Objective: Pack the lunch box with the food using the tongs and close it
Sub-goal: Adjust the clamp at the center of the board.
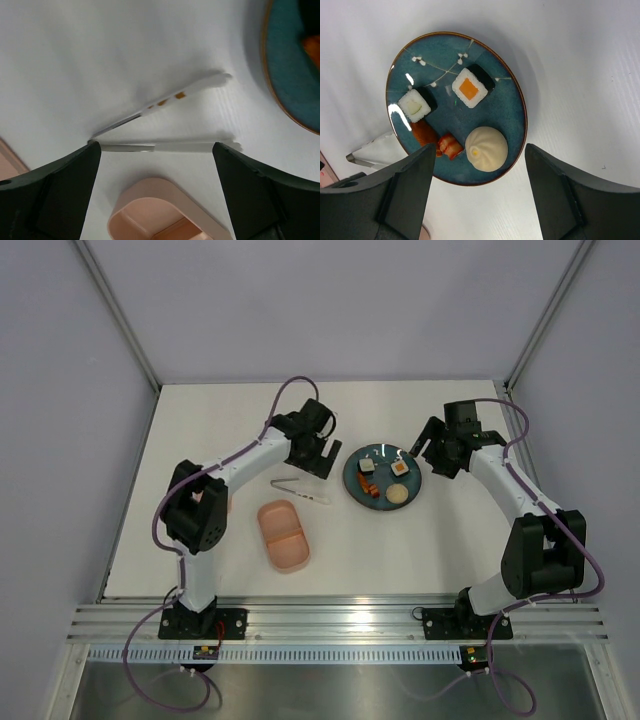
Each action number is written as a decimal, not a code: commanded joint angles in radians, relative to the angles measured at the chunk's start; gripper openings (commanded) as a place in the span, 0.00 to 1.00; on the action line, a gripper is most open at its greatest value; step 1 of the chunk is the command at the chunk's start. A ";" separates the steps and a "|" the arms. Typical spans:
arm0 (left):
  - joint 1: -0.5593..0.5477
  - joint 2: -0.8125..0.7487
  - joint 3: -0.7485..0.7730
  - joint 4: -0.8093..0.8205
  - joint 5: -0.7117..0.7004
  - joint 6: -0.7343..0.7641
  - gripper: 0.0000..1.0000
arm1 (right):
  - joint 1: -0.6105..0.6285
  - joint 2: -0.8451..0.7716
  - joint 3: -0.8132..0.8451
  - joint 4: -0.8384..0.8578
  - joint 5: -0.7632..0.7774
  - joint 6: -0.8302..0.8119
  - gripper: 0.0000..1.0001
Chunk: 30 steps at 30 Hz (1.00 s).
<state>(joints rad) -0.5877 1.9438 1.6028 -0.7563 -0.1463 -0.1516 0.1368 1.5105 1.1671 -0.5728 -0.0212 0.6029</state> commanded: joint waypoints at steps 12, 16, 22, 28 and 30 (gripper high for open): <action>-0.015 0.178 0.150 -0.031 -0.027 0.202 0.98 | 0.006 -0.035 0.026 -0.018 -0.014 -0.012 0.80; 0.008 0.231 0.197 -0.064 0.000 0.185 0.96 | 0.006 -0.038 0.029 -0.024 -0.008 -0.015 0.80; 0.081 0.251 0.210 -0.019 0.028 0.116 0.93 | 0.006 -0.039 0.032 -0.029 -0.002 -0.015 0.80; 0.189 0.267 0.238 0.058 0.100 0.023 0.90 | 0.006 -0.059 0.035 -0.035 0.017 -0.022 0.80; 0.216 0.285 0.265 0.078 0.140 -0.024 0.89 | 0.007 -0.067 0.039 -0.047 0.033 -0.026 0.81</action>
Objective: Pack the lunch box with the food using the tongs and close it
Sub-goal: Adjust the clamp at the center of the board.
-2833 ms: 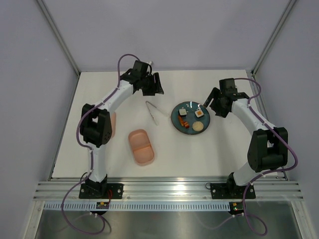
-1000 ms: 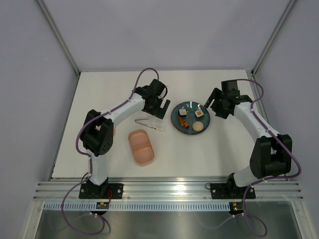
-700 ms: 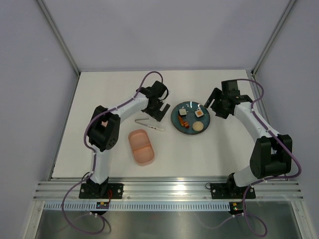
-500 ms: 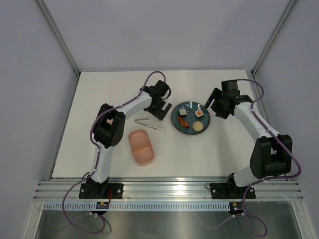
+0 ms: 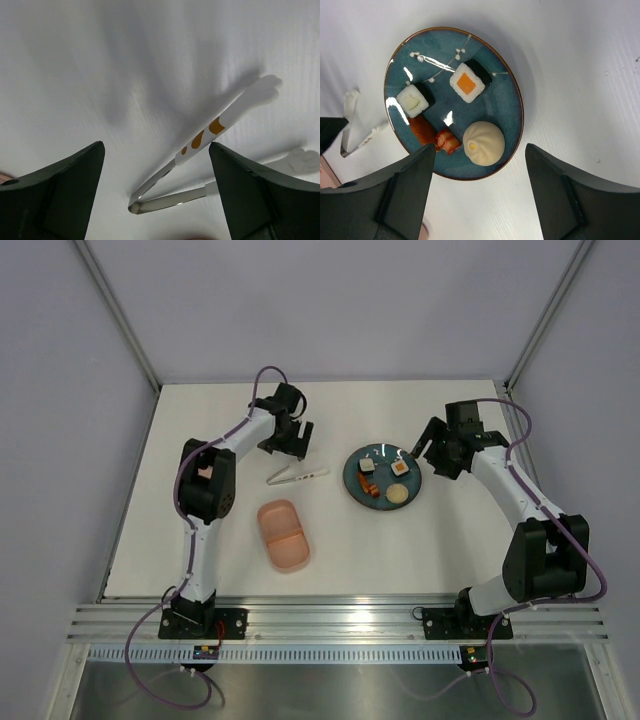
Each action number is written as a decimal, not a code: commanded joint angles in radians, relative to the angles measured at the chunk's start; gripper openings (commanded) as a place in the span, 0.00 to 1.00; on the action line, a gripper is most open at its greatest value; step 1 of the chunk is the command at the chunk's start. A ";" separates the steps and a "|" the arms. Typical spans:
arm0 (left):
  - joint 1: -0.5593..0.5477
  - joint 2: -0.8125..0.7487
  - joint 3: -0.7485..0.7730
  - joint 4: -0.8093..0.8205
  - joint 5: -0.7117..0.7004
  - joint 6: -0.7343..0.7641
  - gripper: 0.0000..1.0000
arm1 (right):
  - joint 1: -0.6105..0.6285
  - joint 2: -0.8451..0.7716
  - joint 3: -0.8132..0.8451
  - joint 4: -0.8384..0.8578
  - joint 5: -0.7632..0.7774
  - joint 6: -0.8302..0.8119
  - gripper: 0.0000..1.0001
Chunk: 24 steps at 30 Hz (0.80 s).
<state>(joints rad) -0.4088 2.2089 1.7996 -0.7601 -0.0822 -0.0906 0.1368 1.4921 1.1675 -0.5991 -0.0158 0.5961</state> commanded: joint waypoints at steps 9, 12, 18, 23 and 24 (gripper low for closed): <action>0.110 -0.052 0.060 0.120 0.167 -0.150 0.85 | 0.006 -0.092 0.026 -0.031 0.047 -0.007 0.81; 0.108 -0.198 -0.092 0.183 0.199 -0.120 0.87 | 0.006 -0.099 0.024 -0.025 0.039 0.005 0.81; 0.096 -0.368 -0.304 0.255 0.217 0.009 0.98 | 0.006 -0.119 0.043 -0.021 0.037 0.002 0.80; 0.081 -0.434 -0.475 0.410 0.263 0.167 0.99 | 0.006 -0.127 0.040 -0.025 0.048 -0.007 0.81; 0.052 -0.472 -0.543 0.439 0.231 0.192 0.99 | 0.006 -0.127 0.038 -0.027 0.048 -0.007 0.81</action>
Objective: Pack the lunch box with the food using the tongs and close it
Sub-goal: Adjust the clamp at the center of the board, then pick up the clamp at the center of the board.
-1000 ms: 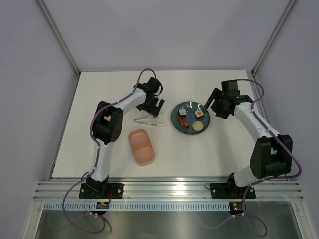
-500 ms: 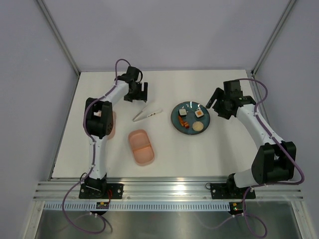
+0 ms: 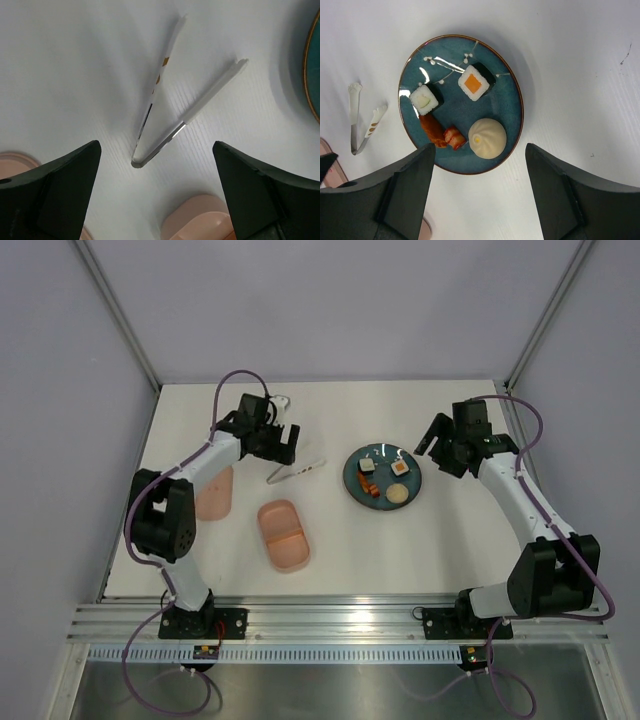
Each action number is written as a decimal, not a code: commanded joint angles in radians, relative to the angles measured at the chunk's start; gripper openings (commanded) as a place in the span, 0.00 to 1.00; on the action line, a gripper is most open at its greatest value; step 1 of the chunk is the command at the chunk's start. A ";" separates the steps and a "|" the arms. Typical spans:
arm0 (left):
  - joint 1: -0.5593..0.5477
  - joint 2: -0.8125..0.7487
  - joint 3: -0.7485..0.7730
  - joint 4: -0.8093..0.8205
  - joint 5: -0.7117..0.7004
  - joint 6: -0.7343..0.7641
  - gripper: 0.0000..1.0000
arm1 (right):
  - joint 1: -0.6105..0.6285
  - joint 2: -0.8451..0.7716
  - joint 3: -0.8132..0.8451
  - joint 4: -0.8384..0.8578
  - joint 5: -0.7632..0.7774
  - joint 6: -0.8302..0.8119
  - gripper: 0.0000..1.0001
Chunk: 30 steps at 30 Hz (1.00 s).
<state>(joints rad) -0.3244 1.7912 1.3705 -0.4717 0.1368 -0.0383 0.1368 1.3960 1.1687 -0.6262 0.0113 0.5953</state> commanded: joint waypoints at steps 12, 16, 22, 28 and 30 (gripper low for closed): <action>-0.073 0.120 0.091 -0.125 0.050 0.339 0.99 | 0.006 -0.060 0.020 -0.004 0.029 -0.011 0.81; -0.073 0.158 0.122 -0.137 0.011 0.356 0.99 | 0.006 -0.058 0.022 -0.006 0.024 -0.008 0.81; -0.065 0.243 0.177 -0.154 0.033 0.371 0.99 | 0.006 -0.061 0.034 -0.006 0.026 -0.003 0.81; -0.053 0.300 0.211 -0.165 0.049 0.356 0.99 | 0.006 -0.078 0.039 -0.018 0.039 -0.006 0.82; -0.048 0.306 0.208 -0.154 0.069 0.342 0.99 | 0.006 -0.080 0.040 -0.023 0.044 -0.009 0.81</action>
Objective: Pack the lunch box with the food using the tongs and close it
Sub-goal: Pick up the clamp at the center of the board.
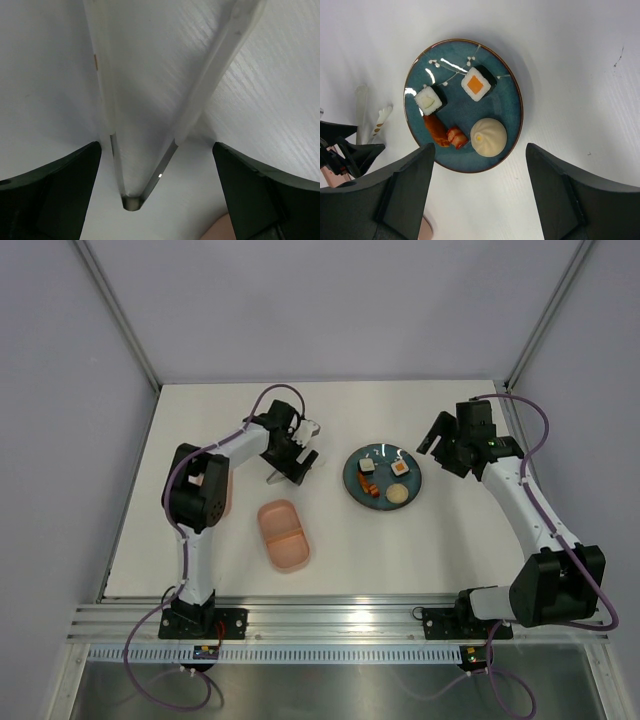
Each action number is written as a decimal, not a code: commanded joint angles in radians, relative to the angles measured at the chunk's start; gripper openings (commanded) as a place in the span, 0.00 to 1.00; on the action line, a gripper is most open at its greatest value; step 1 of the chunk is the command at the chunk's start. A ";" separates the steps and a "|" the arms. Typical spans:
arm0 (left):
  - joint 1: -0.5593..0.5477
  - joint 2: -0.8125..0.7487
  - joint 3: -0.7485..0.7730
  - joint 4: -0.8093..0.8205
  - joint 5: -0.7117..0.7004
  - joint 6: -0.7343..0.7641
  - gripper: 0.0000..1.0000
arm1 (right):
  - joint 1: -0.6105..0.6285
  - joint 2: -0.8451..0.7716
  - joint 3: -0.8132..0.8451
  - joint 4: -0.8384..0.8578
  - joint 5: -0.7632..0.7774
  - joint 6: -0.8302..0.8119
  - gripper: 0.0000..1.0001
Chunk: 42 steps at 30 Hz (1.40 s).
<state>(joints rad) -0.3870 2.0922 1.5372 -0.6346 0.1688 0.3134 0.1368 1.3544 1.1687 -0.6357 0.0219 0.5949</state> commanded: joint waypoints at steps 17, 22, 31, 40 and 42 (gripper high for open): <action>0.037 0.049 0.097 0.012 0.089 -0.037 0.91 | 0.006 -0.041 0.043 -0.013 0.024 -0.003 0.82; 0.042 0.011 0.034 0.035 0.090 -0.034 0.91 | 0.006 -0.041 0.040 -0.012 0.024 -0.003 0.82; 0.046 0.000 0.001 0.009 0.086 -0.062 0.81 | 0.006 -0.043 0.034 -0.007 0.012 0.003 0.82; 0.016 -0.032 -0.066 0.041 0.159 -0.169 0.71 | 0.007 -0.035 0.026 0.007 0.001 0.011 0.82; 0.002 -0.040 -0.077 0.065 0.158 -0.195 0.71 | 0.007 -0.035 0.026 0.007 0.000 0.011 0.82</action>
<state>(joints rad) -0.3565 2.0716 1.4986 -0.5701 0.2714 0.1825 0.1368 1.3418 1.1728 -0.6437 0.0330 0.5961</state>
